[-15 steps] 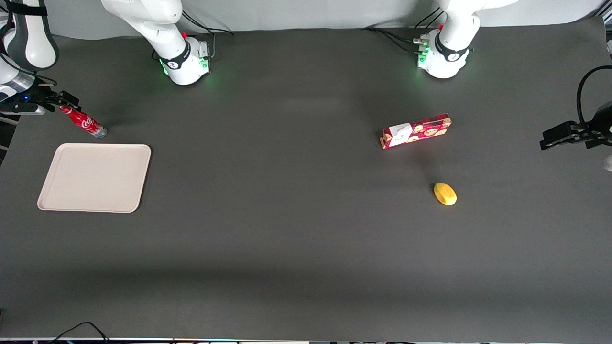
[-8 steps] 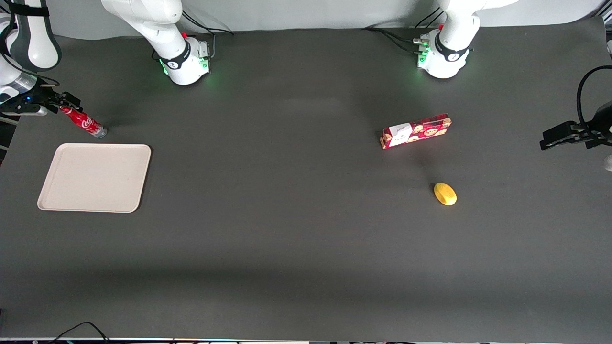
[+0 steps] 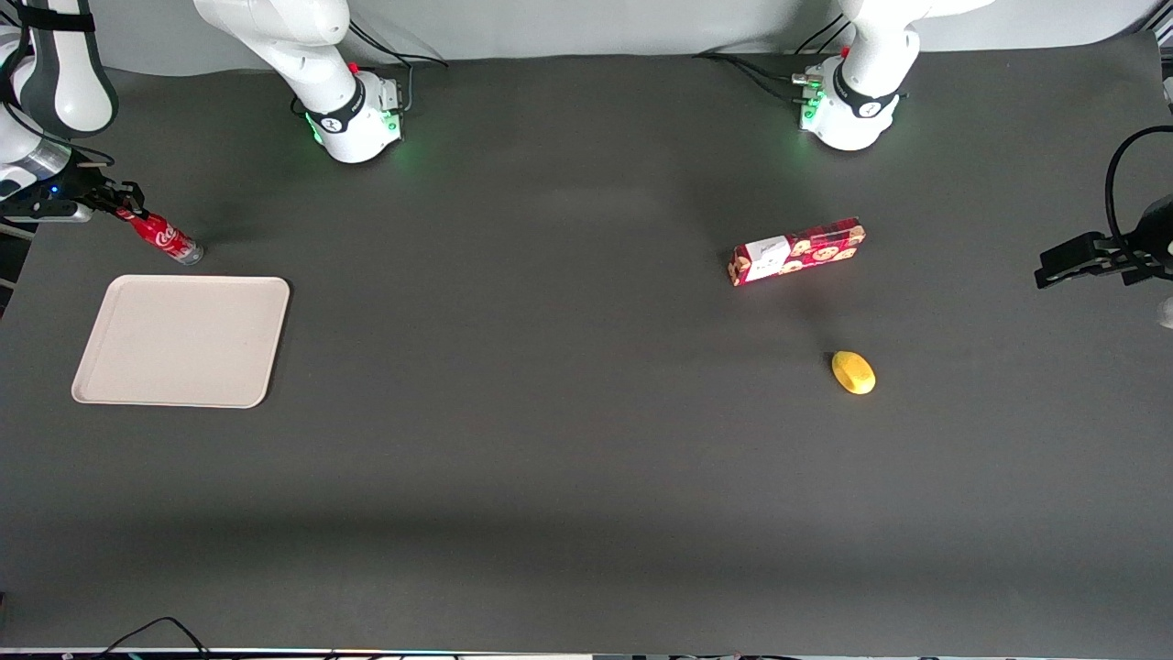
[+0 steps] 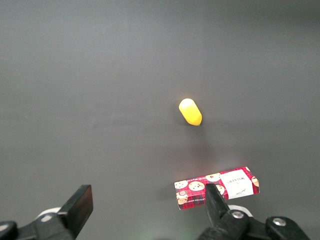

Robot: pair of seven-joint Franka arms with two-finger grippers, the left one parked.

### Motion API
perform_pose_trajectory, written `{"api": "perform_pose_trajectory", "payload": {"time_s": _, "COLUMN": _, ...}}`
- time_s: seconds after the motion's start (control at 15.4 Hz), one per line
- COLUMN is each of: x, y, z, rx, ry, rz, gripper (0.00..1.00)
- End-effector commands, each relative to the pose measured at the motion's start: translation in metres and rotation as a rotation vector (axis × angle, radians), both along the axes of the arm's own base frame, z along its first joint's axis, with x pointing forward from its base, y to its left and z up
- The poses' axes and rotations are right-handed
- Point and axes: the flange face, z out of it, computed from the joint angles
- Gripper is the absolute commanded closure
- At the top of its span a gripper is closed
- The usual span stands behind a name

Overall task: Place coke bottle on tray
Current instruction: 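Lift the bottle with the right gripper and carry it over the tray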

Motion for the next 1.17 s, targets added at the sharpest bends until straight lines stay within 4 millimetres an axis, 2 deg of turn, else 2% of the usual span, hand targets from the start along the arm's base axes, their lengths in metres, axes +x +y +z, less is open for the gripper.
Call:
{"api": "perform_pose_trajectory", "payload": {"time_s": 0.0, "x": 0.007, "y": 0.008, "z": 0.004, "rx": -0.013, "ry": 0.006, "rz": 0.021, "gripper": 1.0}}
{"api": "perform_pose_trajectory", "payload": {"time_s": 0.07, "x": 0.01, "y": 0.012, "z": 0.008, "rx": -0.008, "ry": 0.019, "rz": 0.026, "gripper": 1.0}}
{"api": "perform_pose_trajectory", "payload": {"time_s": 0.2, "x": 0.018, "y": 0.02, "z": 0.031, "rx": -0.002, "ry": 0.048, "rz": 0.006, "gripper": 1.0}}
{"api": "perform_pose_trajectory", "payload": {"time_s": 0.39, "x": 0.047, "y": 0.033, "z": 0.086, "rx": -0.035, "ry": 0.097, "rz": -0.019, "gripper": 1.0}}
{"api": "perform_pose_trajectory", "payload": {"time_s": 0.52, "x": 0.062, "y": 0.026, "z": 0.128, "rx": -0.066, "ry": 0.09, "rz": -0.029, "gripper": 1.0}}
{"api": "perform_pose_trajectory", "payload": {"time_s": 0.65, "x": 0.086, "y": 0.027, "z": 0.164, "rx": -0.11, "ry": 0.059, "rz": -0.014, "gripper": 1.0}}
{"api": "perform_pose_trajectory", "payload": {"time_s": 0.78, "x": 0.112, "y": 0.02, "z": 0.189, "rx": -0.15, "ry": 0.029, "rz": -0.022, "gripper": 1.0}}
{"api": "perform_pose_trajectory", "payload": {"time_s": 0.91, "x": 0.146, "y": 0.022, "z": 0.21, "rx": -0.152, "ry": 0.003, "rz": -0.022, "gripper": 1.0}}
{"api": "perform_pose_trajectory", "payload": {"time_s": 0.98, "x": 0.162, "y": 0.017, "z": 0.222, "rx": -0.135, "ry": -0.013, "rz": -0.039, "gripper": 1.0}}
{"api": "perform_pose_trajectory", "payload": {"time_s": 1.11, "x": 0.191, "y": 0.004, "z": 0.232, "rx": -0.13, "ry": -0.013, "rz": -0.043, "gripper": 1.0}}
